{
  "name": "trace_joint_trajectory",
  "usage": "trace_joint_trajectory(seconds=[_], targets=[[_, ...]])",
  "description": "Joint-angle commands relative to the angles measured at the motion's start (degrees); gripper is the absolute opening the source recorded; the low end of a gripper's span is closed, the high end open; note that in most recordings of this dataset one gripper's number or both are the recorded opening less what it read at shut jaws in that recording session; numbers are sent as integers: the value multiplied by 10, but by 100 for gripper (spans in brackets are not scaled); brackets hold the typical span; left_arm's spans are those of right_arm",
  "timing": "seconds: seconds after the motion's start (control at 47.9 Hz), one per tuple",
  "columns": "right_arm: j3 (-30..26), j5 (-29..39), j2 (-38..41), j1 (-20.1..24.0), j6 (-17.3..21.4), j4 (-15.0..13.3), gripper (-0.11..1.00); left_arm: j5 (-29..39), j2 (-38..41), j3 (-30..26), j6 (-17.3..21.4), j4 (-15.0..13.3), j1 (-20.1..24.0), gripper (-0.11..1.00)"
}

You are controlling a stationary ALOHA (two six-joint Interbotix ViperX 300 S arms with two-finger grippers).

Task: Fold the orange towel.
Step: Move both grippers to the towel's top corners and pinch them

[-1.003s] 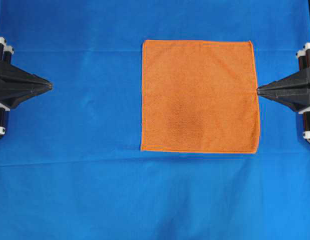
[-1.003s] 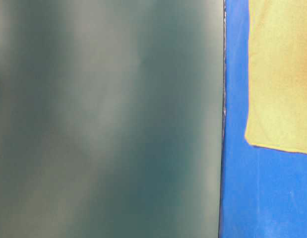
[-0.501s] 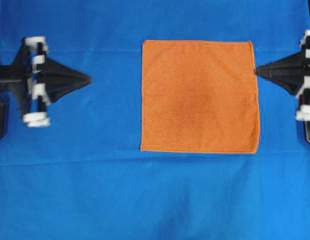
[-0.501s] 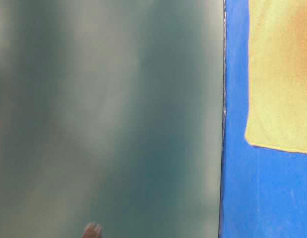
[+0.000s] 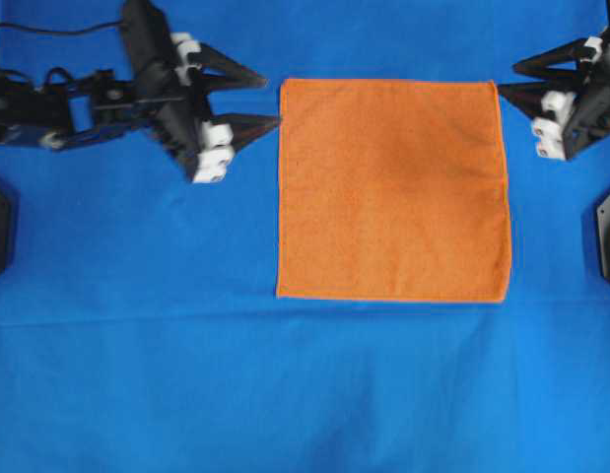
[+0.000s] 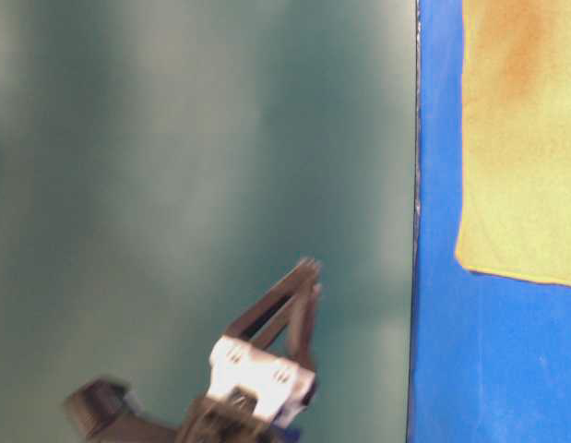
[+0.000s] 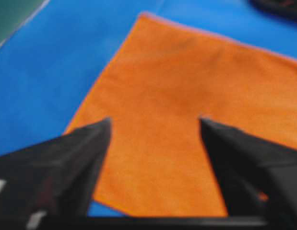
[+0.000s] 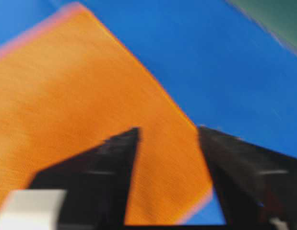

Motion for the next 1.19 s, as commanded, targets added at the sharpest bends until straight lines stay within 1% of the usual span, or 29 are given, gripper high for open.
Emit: trace_joint_trajectory(seconds=[0.0, 0.063, 0.104, 0.355, 0.48, 0.668, 0.815, 0.856, 0.919, 0.961, 1.107, 1.128, 1.17], targets=[[-5, -17, 53, -25, -2, -9, 60, -2, 38, -31, -3, -2, 18, 80], [-5, -38, 96, -40, -2, -18, 58, -2, 66, -45, -3, -2, 29, 91], [-5, -53, 119, -47, -2, -20, 56, -2, 83, -54, -3, -2, 33, 92], [-12, -131, 229, -82, -8, -31, 55, -4, 157, -89, -2, -1, 64, 89], [-20, -150, 267, -85, -9, -33, 55, -5, 192, -105, -2, -1, 76, 89], [-29, -172, 301, -88, -9, -33, 55, -5, 236, -128, -2, -1, 79, 88], [-31, -181, 316, -100, -9, -33, 54, -4, 261, -141, -2, 0, 85, 86], [-31, -185, 322, -101, -9, -33, 54, -3, 265, -142, -2, -1, 87, 84], [-31, -186, 328, -102, -9, -33, 50, -2, 266, -142, -2, -1, 90, 78], [-32, -186, 333, -102, -10, -33, 46, -2, 266, -140, -2, -1, 91, 70], [-32, -186, 342, -102, -11, -35, 7, -2, 265, -136, 2, -1, 92, 36], [-31, -186, 342, -101, -11, -35, 3, -2, 265, -136, 2, -1, 92, 31], [-31, -186, 341, -102, -11, -35, 2, -2, 264, -137, 4, 0, 92, 23]])
